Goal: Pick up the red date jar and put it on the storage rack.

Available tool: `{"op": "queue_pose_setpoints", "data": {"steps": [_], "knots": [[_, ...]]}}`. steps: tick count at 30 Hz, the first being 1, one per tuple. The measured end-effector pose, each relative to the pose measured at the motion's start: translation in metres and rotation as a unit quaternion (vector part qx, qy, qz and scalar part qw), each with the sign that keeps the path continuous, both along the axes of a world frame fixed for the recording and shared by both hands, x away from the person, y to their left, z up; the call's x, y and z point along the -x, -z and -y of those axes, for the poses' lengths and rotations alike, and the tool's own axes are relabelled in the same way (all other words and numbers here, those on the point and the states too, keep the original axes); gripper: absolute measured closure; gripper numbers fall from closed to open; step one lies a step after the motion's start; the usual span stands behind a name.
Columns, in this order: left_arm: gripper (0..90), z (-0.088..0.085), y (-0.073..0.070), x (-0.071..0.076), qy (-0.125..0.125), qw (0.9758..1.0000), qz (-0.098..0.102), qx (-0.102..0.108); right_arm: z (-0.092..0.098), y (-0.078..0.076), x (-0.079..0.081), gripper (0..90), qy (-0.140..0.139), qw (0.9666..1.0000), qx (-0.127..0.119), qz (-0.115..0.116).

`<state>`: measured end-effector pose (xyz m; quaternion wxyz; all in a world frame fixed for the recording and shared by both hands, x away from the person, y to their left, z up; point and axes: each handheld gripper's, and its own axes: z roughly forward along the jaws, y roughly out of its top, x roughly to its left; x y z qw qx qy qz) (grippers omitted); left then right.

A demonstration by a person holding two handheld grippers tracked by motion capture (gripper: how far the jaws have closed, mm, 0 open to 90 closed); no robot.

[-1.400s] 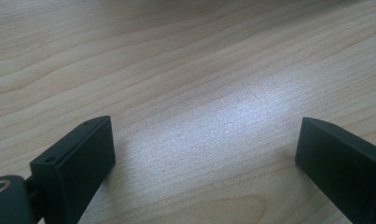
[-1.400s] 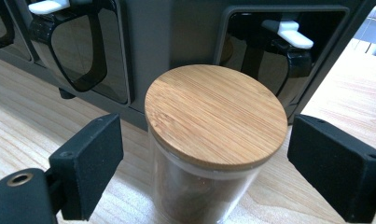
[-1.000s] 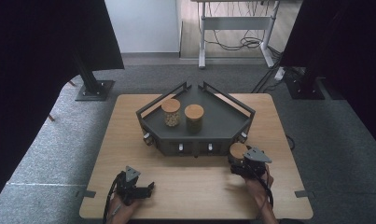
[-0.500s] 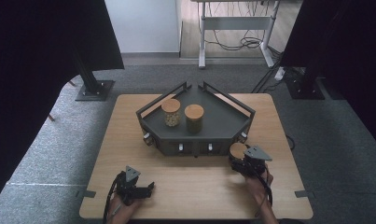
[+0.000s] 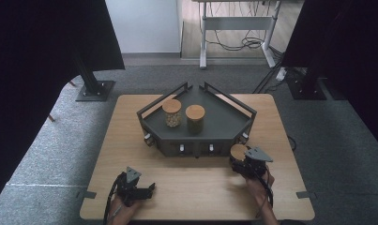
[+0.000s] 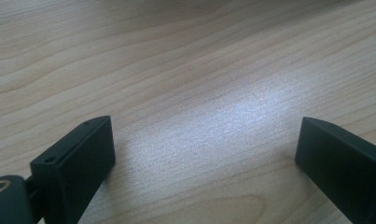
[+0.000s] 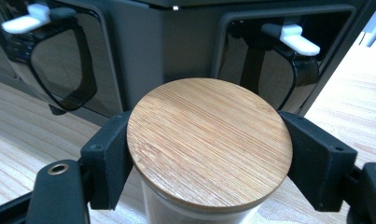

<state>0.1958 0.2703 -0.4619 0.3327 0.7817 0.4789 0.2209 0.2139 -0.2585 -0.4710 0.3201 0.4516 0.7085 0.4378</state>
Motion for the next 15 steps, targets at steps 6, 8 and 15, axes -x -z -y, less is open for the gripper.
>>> {"op": "queue_pose_setpoints", "data": {"steps": [6, 8, 15], "knots": [[4.5, 0.000, 0.000, 0.000, 0.000, 1.0000, 0.000, 0.000, 0.001, -0.005, 0.005, 23.1, -0.003, 1.0000, 0.000, 0.004], [4.5, 0.000, 0.000, 0.000, 0.000, 1.0000, 0.000, 0.000, 0.001, -0.006, 0.007, 23.1, -0.004, 1.0000, 0.001, 0.006], [4.5, 0.000, 0.000, 0.000, 0.000, 1.0000, 0.000, 0.000, 0.002, -0.015, 0.014, 23.1, -0.009, 0.9998, 0.005, 0.017]]}}
